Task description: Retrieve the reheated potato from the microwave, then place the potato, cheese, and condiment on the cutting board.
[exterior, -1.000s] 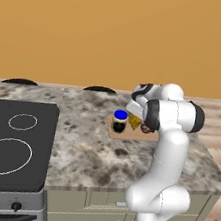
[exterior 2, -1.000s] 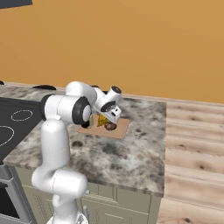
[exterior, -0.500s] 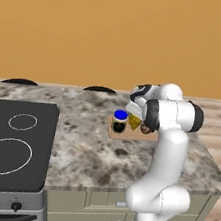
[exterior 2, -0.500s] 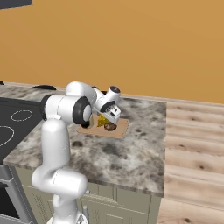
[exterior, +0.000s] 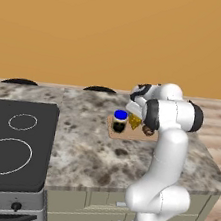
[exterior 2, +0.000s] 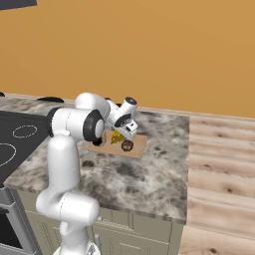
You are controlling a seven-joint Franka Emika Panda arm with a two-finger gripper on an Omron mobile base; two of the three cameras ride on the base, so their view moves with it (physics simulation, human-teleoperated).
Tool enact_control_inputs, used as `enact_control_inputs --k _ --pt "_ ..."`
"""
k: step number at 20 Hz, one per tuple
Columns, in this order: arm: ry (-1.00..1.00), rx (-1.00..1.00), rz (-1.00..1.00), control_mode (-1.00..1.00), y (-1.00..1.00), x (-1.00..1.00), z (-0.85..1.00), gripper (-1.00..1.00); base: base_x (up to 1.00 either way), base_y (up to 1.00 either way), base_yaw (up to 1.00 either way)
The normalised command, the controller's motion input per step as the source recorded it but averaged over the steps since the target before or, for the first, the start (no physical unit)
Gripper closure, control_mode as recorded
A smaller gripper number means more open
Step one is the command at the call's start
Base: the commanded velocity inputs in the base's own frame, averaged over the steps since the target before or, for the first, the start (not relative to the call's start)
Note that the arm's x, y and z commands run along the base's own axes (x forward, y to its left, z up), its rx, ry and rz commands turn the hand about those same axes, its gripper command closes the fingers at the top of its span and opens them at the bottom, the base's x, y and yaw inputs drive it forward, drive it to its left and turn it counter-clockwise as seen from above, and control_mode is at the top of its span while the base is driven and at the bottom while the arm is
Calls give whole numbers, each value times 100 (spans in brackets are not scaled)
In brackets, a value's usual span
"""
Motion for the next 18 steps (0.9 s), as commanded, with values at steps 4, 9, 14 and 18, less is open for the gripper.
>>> enact_control_inputs --k 4,9,14,18 --pt "0 0 0 -100 2 -3 -2 -100 0 0 0" --pt "0 -4 0 -100 0 0 -1 -100 0 0 0" --pt "0 -10 0 -100 2 0 0 -100 0 0 0" --pt "0 -5 0 -100 5 0 -1 -100 0 0 0"
